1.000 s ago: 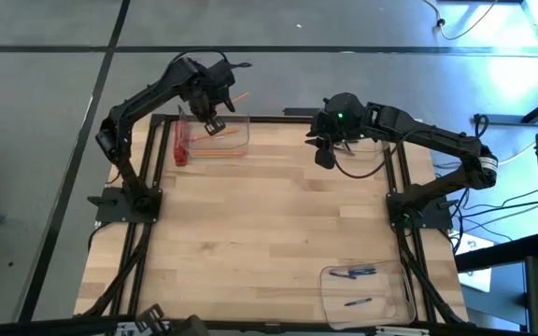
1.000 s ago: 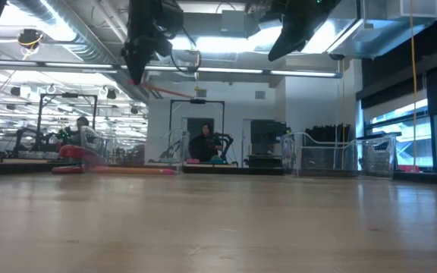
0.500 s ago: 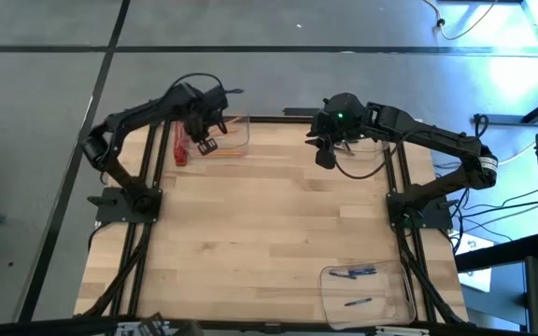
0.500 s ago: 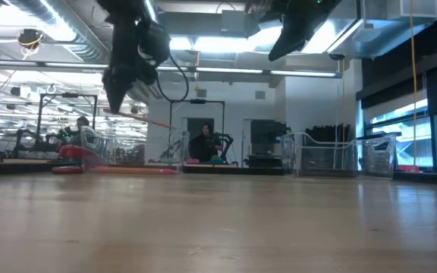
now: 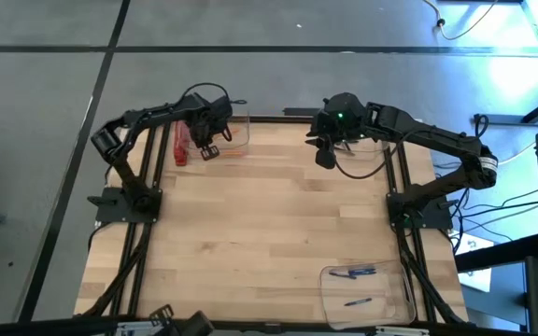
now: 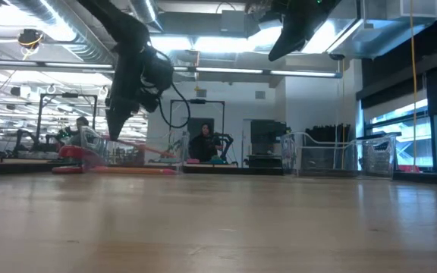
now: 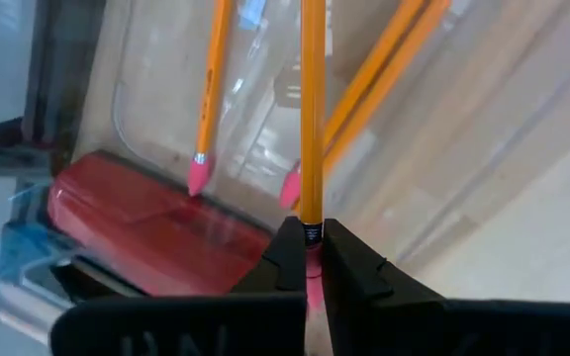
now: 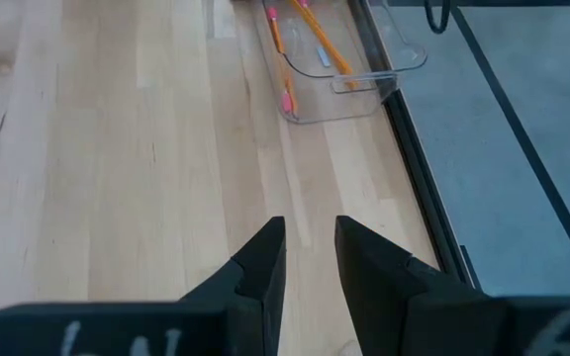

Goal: Sort crayons/erasers/pens/pencils in bins
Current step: Put the yellow pencil into the top left transparent bin, then return to Home Position

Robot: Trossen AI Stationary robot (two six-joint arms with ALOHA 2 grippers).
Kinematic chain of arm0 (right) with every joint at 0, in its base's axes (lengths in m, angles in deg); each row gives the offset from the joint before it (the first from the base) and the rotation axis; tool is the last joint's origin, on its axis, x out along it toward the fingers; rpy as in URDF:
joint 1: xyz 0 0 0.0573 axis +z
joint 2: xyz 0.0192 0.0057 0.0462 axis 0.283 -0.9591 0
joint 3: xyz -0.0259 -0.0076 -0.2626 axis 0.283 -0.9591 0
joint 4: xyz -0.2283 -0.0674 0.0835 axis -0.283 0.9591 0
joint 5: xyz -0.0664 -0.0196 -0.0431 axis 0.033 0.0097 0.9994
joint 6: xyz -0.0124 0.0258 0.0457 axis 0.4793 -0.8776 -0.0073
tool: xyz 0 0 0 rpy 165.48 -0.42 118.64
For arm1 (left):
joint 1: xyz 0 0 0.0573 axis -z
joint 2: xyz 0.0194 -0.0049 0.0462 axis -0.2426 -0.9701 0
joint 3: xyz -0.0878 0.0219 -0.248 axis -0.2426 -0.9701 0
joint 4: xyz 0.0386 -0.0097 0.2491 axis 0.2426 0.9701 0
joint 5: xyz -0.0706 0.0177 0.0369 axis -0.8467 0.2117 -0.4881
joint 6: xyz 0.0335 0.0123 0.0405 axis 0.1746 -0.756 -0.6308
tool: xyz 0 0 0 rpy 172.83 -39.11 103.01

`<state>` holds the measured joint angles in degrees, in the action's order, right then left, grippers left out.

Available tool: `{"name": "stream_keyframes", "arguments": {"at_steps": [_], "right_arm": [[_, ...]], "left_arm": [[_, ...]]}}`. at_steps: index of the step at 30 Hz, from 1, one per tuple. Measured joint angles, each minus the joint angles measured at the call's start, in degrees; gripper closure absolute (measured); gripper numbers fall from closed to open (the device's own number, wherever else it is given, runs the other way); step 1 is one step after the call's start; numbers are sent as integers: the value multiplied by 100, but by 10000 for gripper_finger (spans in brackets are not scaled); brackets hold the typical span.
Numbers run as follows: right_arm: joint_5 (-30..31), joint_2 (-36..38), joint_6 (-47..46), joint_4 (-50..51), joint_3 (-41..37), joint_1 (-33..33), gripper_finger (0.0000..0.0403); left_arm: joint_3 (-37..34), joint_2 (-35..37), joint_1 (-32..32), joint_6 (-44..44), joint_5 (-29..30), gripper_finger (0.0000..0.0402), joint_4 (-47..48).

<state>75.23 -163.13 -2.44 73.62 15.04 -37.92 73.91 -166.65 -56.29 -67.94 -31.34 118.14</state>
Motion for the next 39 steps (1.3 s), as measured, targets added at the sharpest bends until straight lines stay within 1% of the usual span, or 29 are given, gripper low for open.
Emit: {"name": "stream_keyframes", "arguments": {"at_steps": [7, 10, 15, 22, 26, 28, 30, 33, 35, 37, 39], "right_arm": [[0, 0, -2, -1, 0, 0, 308], [-2, 0, -4, -1, 0, 0, 308], [-2, 0, -4, -2, 0, 0, 308], [-3, 0, -33, -2, 0, 2, 308], [-2, 0, -13, -102, 0, 2, 308], [-3, 0, -118, -185, 0, 2, 308], [-4, 0, -180, -298, -2, 2, 308], [-4, 0, -192, -478, -2, 2, 308], [13, -20, -324, -657, -2, 2, 310], [16, -24, -413, -681, -2, 2, 322], [9, 2, -378, -580, -2, 2, 352]], "left_arm": [[-168, -67, -108, -156, 16, 399, -548], [-172, -67, -171, -138, 17, 394, -596], [-172, -67, -207, -134, 18, 371, -588], [-172, -67, -205, -129, 5, 324, -582], [-172, -69, -205, -102, -2, 312, -530], [-172, -66, -205, -38, 0, 315, -473], [-171, -11, -204, 87, -6, 326, -385], [-24, 139, -162, 284, -113, 366, -73], [59, 328, -146, 491, -343, 392, 107], [72, 632, -102, 656, -641, 396, 122], [72, 1021, -4, 826, -812, 400, 118]]}}
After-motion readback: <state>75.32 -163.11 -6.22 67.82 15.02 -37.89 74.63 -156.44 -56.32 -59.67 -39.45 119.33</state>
